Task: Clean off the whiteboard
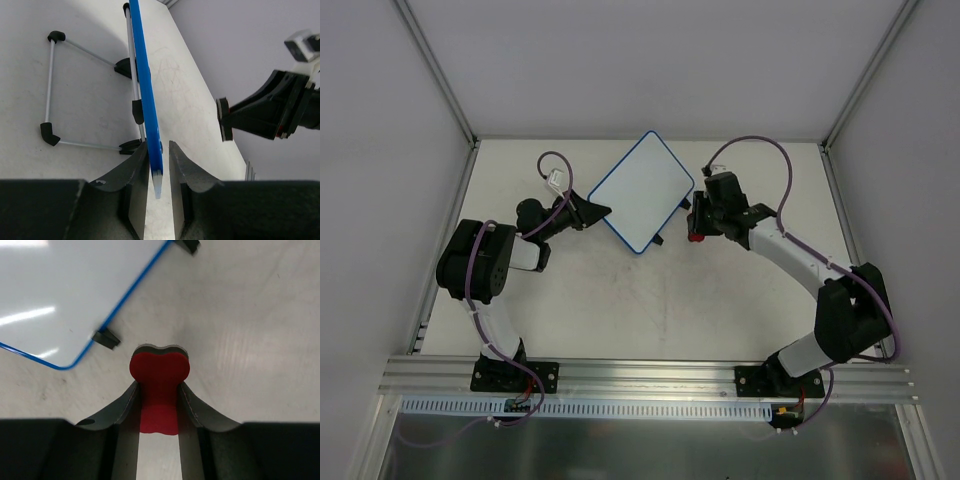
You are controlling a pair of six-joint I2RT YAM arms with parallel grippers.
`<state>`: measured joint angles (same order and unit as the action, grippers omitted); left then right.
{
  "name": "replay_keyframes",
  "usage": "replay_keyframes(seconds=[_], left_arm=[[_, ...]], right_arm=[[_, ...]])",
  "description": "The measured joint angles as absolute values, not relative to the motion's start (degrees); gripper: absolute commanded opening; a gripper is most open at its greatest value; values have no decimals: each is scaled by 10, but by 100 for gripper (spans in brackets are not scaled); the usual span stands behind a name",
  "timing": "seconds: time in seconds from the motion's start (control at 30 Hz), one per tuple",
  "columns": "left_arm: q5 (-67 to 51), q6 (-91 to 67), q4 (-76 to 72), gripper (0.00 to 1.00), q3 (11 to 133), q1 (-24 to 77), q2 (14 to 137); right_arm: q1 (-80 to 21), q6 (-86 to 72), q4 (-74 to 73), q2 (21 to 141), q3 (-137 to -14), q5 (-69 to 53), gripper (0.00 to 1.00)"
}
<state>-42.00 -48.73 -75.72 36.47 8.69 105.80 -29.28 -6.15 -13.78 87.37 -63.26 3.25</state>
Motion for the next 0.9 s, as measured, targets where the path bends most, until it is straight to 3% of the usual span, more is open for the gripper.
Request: replay_keyframes(seconds=[0.23,0.47,0.63,0.73,0.9], left_arm=[[-427,-490,-755,27,365,87,1058],[-431,-491,-754,31,365,87,1058],[-433,-499,-748,34,365,86,1058],[-433,-502,-746,39,364,86,1058],[-433,-502,-746,42,361,85,1058]], right_arm=[[-322,-59,-279,867,-608,98,9],[-339,-60,-319,911,-604,112,30],[-339,-59,-333,938,-611,111,31],[-339,-57,-338,959,-623,110,41],[-339,-53,-342,965,-634,107,69]])
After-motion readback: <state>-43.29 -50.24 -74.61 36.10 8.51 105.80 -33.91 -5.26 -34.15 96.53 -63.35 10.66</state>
